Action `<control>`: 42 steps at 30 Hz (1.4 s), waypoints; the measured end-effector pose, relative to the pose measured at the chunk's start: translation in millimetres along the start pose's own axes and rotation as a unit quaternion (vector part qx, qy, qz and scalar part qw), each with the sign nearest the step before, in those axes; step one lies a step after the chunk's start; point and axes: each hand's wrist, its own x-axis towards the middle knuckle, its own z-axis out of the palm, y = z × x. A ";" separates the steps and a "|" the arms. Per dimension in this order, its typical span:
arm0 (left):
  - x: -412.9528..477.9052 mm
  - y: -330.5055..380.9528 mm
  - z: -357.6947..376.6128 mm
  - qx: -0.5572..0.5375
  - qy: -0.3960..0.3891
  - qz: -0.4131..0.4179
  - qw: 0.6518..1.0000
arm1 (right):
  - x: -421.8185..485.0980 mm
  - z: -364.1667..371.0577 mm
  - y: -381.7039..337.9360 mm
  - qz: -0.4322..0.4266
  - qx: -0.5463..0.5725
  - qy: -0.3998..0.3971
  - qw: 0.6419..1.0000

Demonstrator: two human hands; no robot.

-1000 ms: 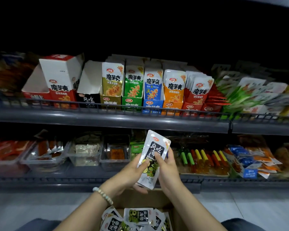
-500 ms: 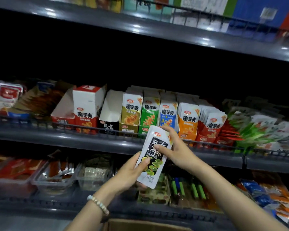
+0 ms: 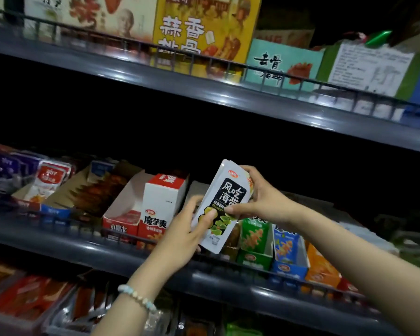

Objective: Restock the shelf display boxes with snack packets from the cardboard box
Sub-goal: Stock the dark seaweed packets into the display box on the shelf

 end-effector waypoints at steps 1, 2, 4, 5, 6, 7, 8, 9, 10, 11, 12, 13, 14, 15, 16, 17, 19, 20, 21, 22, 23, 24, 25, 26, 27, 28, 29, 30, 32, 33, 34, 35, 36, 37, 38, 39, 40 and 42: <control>2.2 -7.8 -3.7 0.032 0.058 0.006 0.998 | 7.0 -1.7 -0.5 0.004 0.001 0.008 1.000; 3.8 -16.4 -7.4 0.082 0.125 0.011 0.989 | 14.2 -3.9 -0.3 0.012 -0.004 0.018 1.000; 5.5 -36.4 -14.2 0.185 0.224 0.010 0.957 | 29.5 -9.5 -0.5 0.027 -0.020 0.049 0.998; 5.7 -47.6 -15.8 0.220 0.244 0.001 0.945 | 37.6 -12.4 1.2 0.029 -0.020 0.059 0.998; 6.7 -57.3 -16.0 0.240 0.250 -0.012 0.938 | 45.7 -15.4 4.7 0.033 -0.015 0.072 0.997; 8.0 -66.2 -14.2 0.251 0.251 -0.023 0.935 | 52.0 -17.0 6.9 0.045 -0.007 0.086 0.995; 9.5 -73.4 -10.7 0.254 0.253 -0.030 0.933 | 56.5 -17.5 8.8 0.055 0.001 0.095 0.994; 10.8 -77.9 -6.2 0.254 0.257 -0.035 0.932 | 60.9 -17.3 11.4 0.062 0.000 0.106 0.992; 12.2 -80.5 -1.5 0.250 0.264 -0.041 0.931 | 64.6 -15.6 14.5 0.065 -0.008 0.113 0.991; 13.8 -80.8 2.9 0.245 0.271 -0.050 0.930 | 69.2 -14.7 18.3 0.067 -0.007 0.120 0.990; 14.9 -80.2 7.0 0.240 0.274 -0.060 0.929 | 72.3 -13.7 22.4 0.065 -0.004 0.120 0.991; 16.0 -79.9 10.2 0.236 0.277 -0.068 0.929 | 74.7 -12.6 25.2 0.062 -0.010 0.120 0.991; 17.0 -80.1 12.5 0.236 0.280 -0.073 0.928 | 76.7 -11.0 26.7 0.061 -0.021 0.122 0.990; 17.7 -80.4 13.7 0.238 0.279 -0.079 0.927 | 78.9 -9.6 27.2 0.063 -0.028 0.125 0.990; 17.9 -80.3 13.8 0.240 0.274 -0.083 0.928 | 81.4 -8.4 28.1 0.061 -0.029 0.127 0.990; 17.6 -79.8 13.4 0.242 0.267 -0.085 0.929 | 84.2 -7.4 28.1 0.051 -0.027 0.132 0.990; 16.1 -77.7 11.6 0.246 0.258 -0.079 0.931 | 94.6 -7.9 31.4 0.022 -0.038 0.133 0.990; 15.2 -77.2 10.6 0.250 0.255 -0.073 0.931 | 98.6 -7.1 30.8 0.009 -0.040 0.124 0.991; 14.7 -77.0 9.4 0.255 0.251 -0.065 0.931 | 102.1 -6.7 29.3 0.004 -0.040 0.116 0.992; 14.1 -77.1 8.3 0.259 0.247 -0.059 0.932 | 104.6 -5.1 26.5 -0.001 -0.040 0.108 0.993; 13.8 -77.6 7.2 0.264 0.243 -0.054 0.932 | 107.7 -3.2 25.5 -0.004 -0.053 0.104 0.993; 13.8 -78.5 6.5 0.269 0.239 -0.050 0.932 | 110.8 -0.9 24.3 -0.010 -0.076 0.100 0.992; 14.0 -79.3 6.0 0.275 0.234 -0.047 0.931 | 114.7 1.1 24.7 -0.016 -0.106 0.097 0.989; 14.1 -80.2 5.9 0.280 0.231 -0.043 0.931 | 118.9 4.1 25.6 -0.023 -0.135 0.094 0.986; 14.3 -80.8 6.1 0.285 0.229 -0.040 0.930 | 122.2 7.7 26.4 -0.025 -0.157 0.090 0.983; 14.7 -80.7 6.5 0.290 0.228 -0.037 0.929 | 125.7 11.0 28.5 -0.023 -0.169 0.083 0.982; 15.2 -80.6 7.1 0.293 0.228 -0.035 0.928 | 129.3 13.9 32.3 -0.023 -0.180 0.074 0.981; 15.3 -80.6 7.5 0.295 0.229 -0.034 0.927 | 132.8 16.9 36.1 -0.022 -0.189 0.065 0.979; 15.7 -81.4 7.4 0.294 0.234 -0.028 0.926 | 139.7 21.4 43.4 -0.018 -0.202 0.057 0.978; 15.6 -81.9 7.3 0.292 0.235 -0.026 0.927 | 142.1 23.4 46.0 -0.011 -0.204 0.055 0.977; 15.6 -82.3 7.1 0.291 0.235 -0.026 0.927 | 144.8 24.6 48.9 -0.004 -0.207 0.055 0.977; 15.6 -82.6 6.9 0.290 0.235 -0.028 0.927 | 147.7 25.2 52.0 0.004 -0.213 0.057 0.975; 15.7 -83.1 6.9 0.291 0.234 -0.029 0.927 | 150.8 25.6 55.2 0.012 -0.220 0.060 0.974; 15.9 -83.1 7.0 0.293 0.233 -0.028 0.927 | 153.2 26.0 57.8 0.020 -0.227 0.062 0.972; 16.1 -82.8 7.2 0.295 0.233 -0.027 0.926 | 155.1 26.4 60.1 0.027 -0.237 0.061 0.969; 16.1 -82.2 7.3 0.297 0.232 -0.027 0.926 | 156.5 27.4 62.0 0.033 -0.257 0.061 0.964; 15.9 -81.4 7.3 0.298 0.232 -0.026 0.925 | 157.7 28.6 63.8 0.041 -0.290 0.060 0.954; 15.5 -80.3 7.6 0.297 0.234 -0.025 0.926 | 158.8 31.4 66.6 0.052 -0.379 0.061 0.922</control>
